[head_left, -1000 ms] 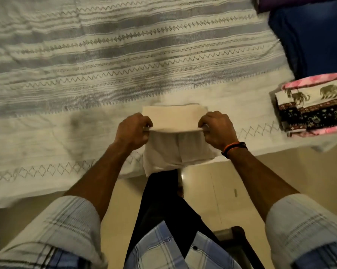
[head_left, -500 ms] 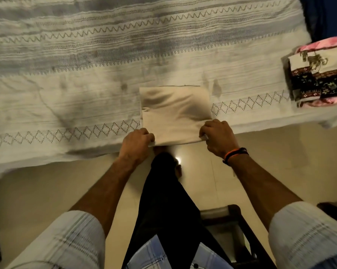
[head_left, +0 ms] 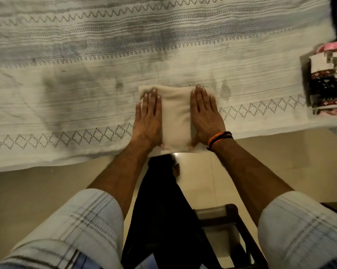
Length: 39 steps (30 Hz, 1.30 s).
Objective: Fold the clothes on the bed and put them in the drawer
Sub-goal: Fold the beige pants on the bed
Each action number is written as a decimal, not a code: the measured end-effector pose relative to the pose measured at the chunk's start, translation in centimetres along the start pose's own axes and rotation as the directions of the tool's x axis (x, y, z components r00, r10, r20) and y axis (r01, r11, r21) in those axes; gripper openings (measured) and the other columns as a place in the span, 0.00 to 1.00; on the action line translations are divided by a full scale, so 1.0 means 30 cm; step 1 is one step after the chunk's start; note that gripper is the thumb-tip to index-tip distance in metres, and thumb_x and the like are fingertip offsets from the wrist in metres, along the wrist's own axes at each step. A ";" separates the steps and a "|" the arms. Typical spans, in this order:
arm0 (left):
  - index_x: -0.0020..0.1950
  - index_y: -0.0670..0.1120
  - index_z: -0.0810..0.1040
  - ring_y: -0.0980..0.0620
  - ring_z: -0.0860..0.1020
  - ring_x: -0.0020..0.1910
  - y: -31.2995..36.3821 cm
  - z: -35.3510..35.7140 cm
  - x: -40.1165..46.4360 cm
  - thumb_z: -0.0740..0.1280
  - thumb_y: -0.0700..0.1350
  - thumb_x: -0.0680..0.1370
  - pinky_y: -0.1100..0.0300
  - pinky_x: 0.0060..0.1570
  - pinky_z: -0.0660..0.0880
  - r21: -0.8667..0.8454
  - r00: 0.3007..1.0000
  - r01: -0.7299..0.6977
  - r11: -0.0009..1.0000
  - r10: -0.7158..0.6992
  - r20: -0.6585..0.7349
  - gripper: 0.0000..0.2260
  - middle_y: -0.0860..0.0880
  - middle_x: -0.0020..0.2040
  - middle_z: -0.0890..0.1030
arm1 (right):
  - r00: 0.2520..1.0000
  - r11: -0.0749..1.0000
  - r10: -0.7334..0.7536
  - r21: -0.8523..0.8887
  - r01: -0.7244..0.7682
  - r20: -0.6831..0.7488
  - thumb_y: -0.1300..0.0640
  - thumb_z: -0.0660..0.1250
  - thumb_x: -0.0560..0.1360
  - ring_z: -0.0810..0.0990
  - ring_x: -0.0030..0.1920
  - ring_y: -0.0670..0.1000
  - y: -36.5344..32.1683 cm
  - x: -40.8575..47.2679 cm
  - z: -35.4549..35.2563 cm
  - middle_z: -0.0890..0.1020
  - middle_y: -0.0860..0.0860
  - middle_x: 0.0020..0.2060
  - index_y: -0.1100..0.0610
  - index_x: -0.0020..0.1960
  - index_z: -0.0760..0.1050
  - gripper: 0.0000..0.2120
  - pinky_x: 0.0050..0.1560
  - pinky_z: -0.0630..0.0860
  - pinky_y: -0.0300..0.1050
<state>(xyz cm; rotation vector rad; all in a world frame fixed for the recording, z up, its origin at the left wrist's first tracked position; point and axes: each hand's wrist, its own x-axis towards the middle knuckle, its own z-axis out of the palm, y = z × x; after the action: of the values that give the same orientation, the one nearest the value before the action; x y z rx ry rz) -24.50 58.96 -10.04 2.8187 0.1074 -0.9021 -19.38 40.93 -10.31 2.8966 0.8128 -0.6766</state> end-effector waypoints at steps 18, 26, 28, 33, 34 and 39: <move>0.71 0.38 0.21 0.42 0.14 0.61 -0.069 0.069 0.156 0.80 0.68 0.49 0.29 0.66 0.30 0.052 0.960 -0.048 0.998 0.032 0.277 0.80 0.39 0.71 0.21 | 0.997 0.998 0.049 -0.034 -0.047 0.052 0.46 0.79 0.61 0.32 0.76 0.65 0.012 0.131 0.188 0.31 0.64 0.75 0.67 0.76 0.32 0.68 0.74 0.30 0.63; 0.78 0.41 0.34 0.43 0.33 0.78 -0.091 -0.004 0.065 0.82 0.63 0.51 0.37 0.75 0.40 -0.065 0.991 -0.089 0.994 0.095 0.091 0.74 0.43 0.78 0.32 | 0.987 0.986 0.000 0.166 -0.027 0.160 0.28 0.76 0.42 0.44 0.78 0.66 0.048 0.082 -0.015 0.45 0.65 0.78 0.67 0.78 0.44 0.80 0.77 0.41 0.62; 0.80 0.40 0.48 0.41 0.45 0.79 -0.110 -0.011 0.026 0.82 0.59 0.57 0.43 0.76 0.51 -0.201 0.997 -0.071 0.977 0.060 -0.057 0.63 0.40 0.80 0.43 | 0.982 0.897 0.178 0.421 -0.136 -0.061 0.30 0.78 0.53 0.58 0.75 0.63 0.057 0.043 -0.032 0.59 0.63 0.75 0.65 0.76 0.58 0.65 0.76 0.54 0.56; 0.70 0.39 0.64 0.42 0.69 0.67 -0.115 -0.001 -0.029 0.82 0.49 0.63 0.53 0.65 0.69 -0.705 0.875 0.330 0.627 -0.484 -0.021 0.42 0.39 0.69 0.67 | 0.768 0.382 0.617 0.789 -0.481 0.169 0.45 0.83 0.57 0.73 0.64 0.57 0.056 -0.027 0.021 0.72 0.57 0.64 0.61 0.69 0.66 0.48 0.64 0.73 0.52; 0.68 0.40 0.66 0.43 0.71 0.65 -0.114 0.001 -0.020 0.82 0.50 0.62 0.52 0.63 0.71 -0.757 0.845 0.379 0.532 -0.533 0.048 0.41 0.41 0.67 0.70 | 0.754 0.326 0.612 0.793 -0.514 0.237 0.45 0.84 0.57 0.75 0.62 0.57 0.062 -0.028 0.028 0.74 0.56 0.63 0.60 0.68 0.68 0.47 0.62 0.76 0.52; 0.66 0.43 0.70 0.50 0.76 0.58 -0.113 -0.016 0.019 0.82 0.50 0.63 0.56 0.60 0.75 -0.846 0.808 0.447 0.291 -0.537 0.242 0.37 0.49 0.59 0.77 | 0.738 0.162 0.548 0.815 -0.556 0.394 0.51 0.84 0.59 0.79 0.55 0.53 0.100 -0.009 0.002 0.80 0.51 0.57 0.59 0.66 0.73 0.40 0.54 0.79 0.48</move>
<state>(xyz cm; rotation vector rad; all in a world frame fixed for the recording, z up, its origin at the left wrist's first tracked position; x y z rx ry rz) -24.18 62.40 -10.49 1.7636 1.1774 -0.5186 -18.10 38.21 -10.44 3.5773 -1.1122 -1.3064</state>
